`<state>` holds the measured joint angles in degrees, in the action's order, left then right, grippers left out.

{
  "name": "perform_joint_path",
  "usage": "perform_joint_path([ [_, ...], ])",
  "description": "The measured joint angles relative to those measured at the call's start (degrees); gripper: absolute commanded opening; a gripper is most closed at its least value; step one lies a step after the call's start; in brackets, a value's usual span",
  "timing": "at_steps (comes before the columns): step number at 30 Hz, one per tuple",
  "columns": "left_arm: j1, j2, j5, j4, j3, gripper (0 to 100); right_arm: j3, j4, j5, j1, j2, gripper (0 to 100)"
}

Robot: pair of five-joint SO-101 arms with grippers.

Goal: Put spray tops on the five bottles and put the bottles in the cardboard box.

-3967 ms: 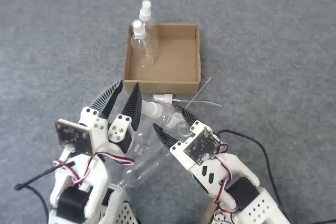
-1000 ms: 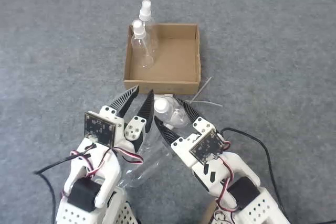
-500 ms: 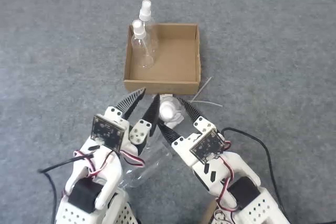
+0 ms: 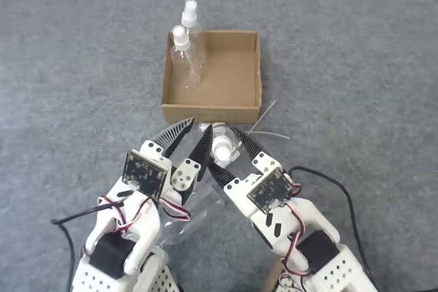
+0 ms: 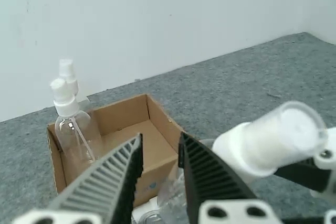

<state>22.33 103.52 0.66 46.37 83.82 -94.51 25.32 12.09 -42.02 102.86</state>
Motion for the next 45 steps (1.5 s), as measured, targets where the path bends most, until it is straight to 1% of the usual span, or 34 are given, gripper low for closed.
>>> perform_joint_path([
  [7, 2.5, 0.0, -2.1, 0.4, -0.1, 11, 0.0, 0.0, 0.0, 2.2, -0.1, 0.6],
  [19, 2.5, 0.0, -2.1, 1.0, 0.0, 11, 0.0, 1.7, 0.0, 2.2, -0.1, 0.6],
  [25, 0.6, 0.0, -2.1, 1.0, 0.1, 11, 0.0, 1.7, 0.0, 2.2, -0.1, 0.6],
  [31, 5.0, 0.1, -3.3, 3.0, -0.4, 11, 0.0, 1.7, 0.0, 2.3, -0.1, 0.6],
  [36, 5.6, 0.1, -3.5, 3.6, -0.7, 11, 0.0, 1.8, 0.0, 2.3, -0.1, 0.6],
  [45, -0.4, 0.1, -3.7, 4.4, -1.6, 11, 0.0, 1.8, 0.0, 2.2, 0.0, 0.6],
])
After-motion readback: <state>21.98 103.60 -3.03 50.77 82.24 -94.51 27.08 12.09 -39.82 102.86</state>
